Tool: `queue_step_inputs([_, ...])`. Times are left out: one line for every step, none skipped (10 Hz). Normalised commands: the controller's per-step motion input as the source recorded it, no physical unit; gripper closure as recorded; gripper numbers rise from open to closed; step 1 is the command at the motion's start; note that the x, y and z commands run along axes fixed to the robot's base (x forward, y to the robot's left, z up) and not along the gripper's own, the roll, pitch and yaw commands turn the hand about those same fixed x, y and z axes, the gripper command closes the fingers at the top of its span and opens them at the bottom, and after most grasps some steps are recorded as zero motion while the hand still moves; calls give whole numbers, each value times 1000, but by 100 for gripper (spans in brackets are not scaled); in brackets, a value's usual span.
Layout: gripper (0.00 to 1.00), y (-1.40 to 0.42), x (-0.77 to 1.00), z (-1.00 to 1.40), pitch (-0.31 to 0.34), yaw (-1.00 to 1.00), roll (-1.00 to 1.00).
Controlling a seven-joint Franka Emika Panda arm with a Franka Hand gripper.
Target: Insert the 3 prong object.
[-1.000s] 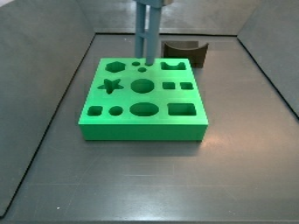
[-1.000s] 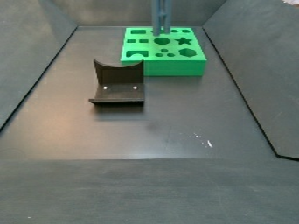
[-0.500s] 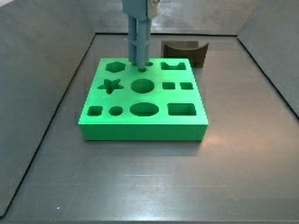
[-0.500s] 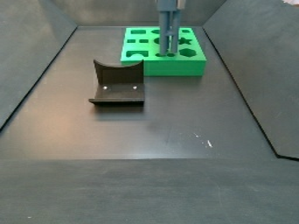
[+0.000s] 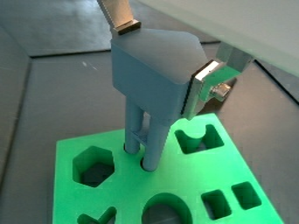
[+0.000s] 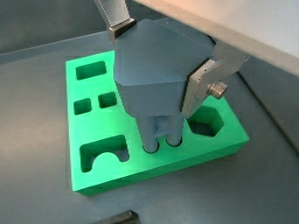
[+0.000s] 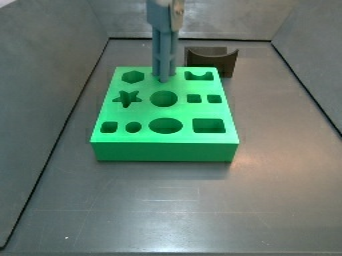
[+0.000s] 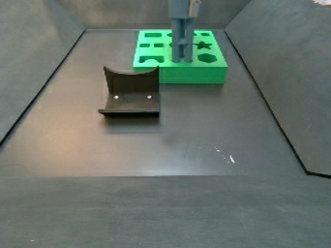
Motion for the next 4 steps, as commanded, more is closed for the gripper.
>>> queue_step_inputs([100,0,-180,-666,-307,0,0])
queue_step_inputs([100,-71,-151,-609,-331,0,0])
queue_step_inputs([100,-169,-51,-683,-293,0,0])
queue_step_inputs([100,-29,0,0,11,0,43])
